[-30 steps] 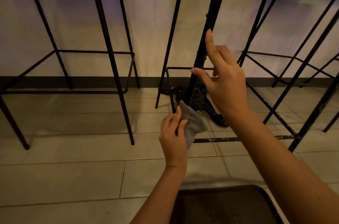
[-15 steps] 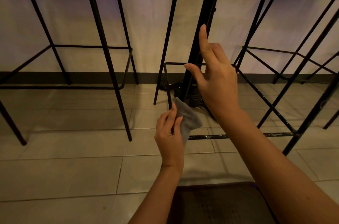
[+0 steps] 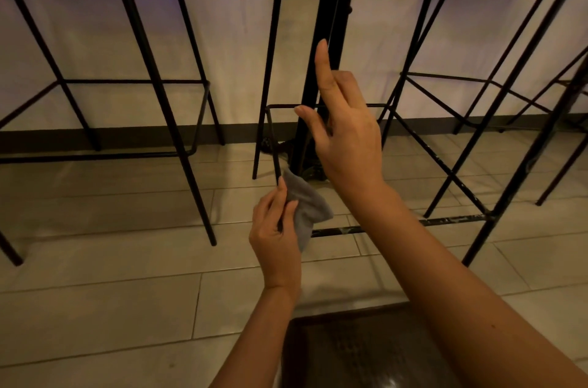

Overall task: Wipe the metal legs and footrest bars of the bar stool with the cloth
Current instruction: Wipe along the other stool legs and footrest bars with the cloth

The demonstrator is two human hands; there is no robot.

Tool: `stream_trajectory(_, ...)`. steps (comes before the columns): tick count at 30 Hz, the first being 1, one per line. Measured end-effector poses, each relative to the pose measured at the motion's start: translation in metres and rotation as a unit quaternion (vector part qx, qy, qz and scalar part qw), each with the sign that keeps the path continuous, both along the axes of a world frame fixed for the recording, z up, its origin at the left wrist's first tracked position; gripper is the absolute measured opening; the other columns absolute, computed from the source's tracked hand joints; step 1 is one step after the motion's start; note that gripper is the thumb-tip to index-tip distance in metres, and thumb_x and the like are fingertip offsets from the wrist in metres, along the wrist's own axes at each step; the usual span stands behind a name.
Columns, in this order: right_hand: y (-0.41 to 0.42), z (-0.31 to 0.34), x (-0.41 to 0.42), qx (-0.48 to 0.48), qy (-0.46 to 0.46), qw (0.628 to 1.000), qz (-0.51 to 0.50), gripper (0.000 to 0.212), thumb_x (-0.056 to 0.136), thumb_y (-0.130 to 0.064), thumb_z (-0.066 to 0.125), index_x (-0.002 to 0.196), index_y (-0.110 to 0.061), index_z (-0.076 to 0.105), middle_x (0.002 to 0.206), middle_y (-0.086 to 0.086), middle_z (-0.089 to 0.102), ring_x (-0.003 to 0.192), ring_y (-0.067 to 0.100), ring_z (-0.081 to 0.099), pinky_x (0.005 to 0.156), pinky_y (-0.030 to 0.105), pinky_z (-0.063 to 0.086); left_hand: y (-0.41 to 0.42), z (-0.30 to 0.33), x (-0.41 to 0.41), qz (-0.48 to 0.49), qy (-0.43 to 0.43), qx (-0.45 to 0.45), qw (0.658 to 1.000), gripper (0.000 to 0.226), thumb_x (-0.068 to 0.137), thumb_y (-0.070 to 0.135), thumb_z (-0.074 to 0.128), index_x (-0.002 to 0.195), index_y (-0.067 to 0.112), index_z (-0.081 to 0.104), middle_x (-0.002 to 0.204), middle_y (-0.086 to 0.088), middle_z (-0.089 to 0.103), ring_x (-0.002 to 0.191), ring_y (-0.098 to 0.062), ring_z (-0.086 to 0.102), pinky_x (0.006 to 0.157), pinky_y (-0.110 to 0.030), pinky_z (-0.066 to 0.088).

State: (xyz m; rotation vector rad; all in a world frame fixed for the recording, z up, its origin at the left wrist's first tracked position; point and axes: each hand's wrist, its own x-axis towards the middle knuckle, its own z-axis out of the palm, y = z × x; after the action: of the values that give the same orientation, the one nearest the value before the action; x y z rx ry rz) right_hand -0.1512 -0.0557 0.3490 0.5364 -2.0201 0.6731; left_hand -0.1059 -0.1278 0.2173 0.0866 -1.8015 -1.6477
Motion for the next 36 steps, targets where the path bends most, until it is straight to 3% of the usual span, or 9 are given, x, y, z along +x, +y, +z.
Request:
stream_trajectory(7,0.000,0.000,-0.001,-0.005,0.001,1.000,0.004,0.063,0.087,-0.021,0.059,0.140,-0.004,0.031,0.101,0.007,0.056,0.073,0.008,0.045,0.059,0.033,0.053,-0.005,-0.021,0.008,-0.001,-0.042,0.001,0.999,0.034,0.085,0.002,0.059,0.117,0.012,0.059,0.108,-0.004,0.062,0.099,0.001,0.057,0.090,-0.008,0.044)
stream_trajectory(12,-0.001,0.000,0.000,-0.007,-0.010,1.000,0.003,0.062,0.087,-0.020,0.058,0.140,-0.003,0.031,0.101,0.007,0.056,0.071,0.009,0.044,0.059,0.033,0.052,-0.010,-0.017,0.006,-0.030,-0.057,0.014,0.998,0.035,0.085,0.003,0.059,0.119,0.010,0.060,0.108,-0.004,0.062,0.102,-0.006,0.058,0.093,-0.017,0.047)
stream_trajectory(15,-0.001,0.001,0.001,-0.010,-0.019,1.000,0.005,0.061,0.087,-0.018,0.059,0.140,-0.003,0.032,0.101,0.007,0.055,0.069,0.007,0.041,0.058,0.033,0.052,-0.010,-0.017,0.008,-0.026,-0.063,0.008,0.998,0.036,0.085,0.003,0.059,0.120,0.011,0.059,0.110,-0.005,0.061,0.103,-0.009,0.059,0.094,-0.015,0.045)
stream_trajectory(22,-0.002,-0.002,0.002,-0.026,-0.022,0.999,0.009,0.059,0.088,-0.018,0.058,0.140,-0.004,0.033,0.104,0.006,0.055,0.067,0.007,0.042,0.057,0.031,0.052,-0.013,-0.016,0.009,-0.021,-0.061,-0.056,0.996,0.037,0.084,0.002,0.060,0.121,0.010,0.059,0.106,-0.005,0.062,0.099,-0.006,0.058,0.091,-0.009,0.044)
stream_trajectory(27,-0.002,-0.003,-0.001,-0.028,-0.015,0.999,0.028,0.058,0.088,-0.017,0.058,0.139,-0.001,0.034,0.103,0.009,0.055,0.066,0.008,0.042,0.058,0.032,0.052,-0.016,-0.034,0.010,-0.014,-0.081,-0.058,0.995,0.038,0.086,0.003,0.058,0.122,0.013,0.057,0.108,-0.005,0.061,0.099,-0.006,0.058,0.092,-0.017,0.048)
stream_trajectory(36,-0.003,-0.003,-0.003,-0.038,-0.011,0.998,0.046,0.058,0.088,-0.015,0.058,0.138,0.001,0.034,0.103,0.008,0.054,0.065,0.006,0.041,0.058,0.029,0.051,-0.014,-0.050,0.013,0.007,-0.091,-0.045,0.995,0.032,0.085,0.001,0.059,0.115,0.012,0.060,0.104,-0.005,0.062,0.094,0.002,0.058,0.086,-0.005,0.044)
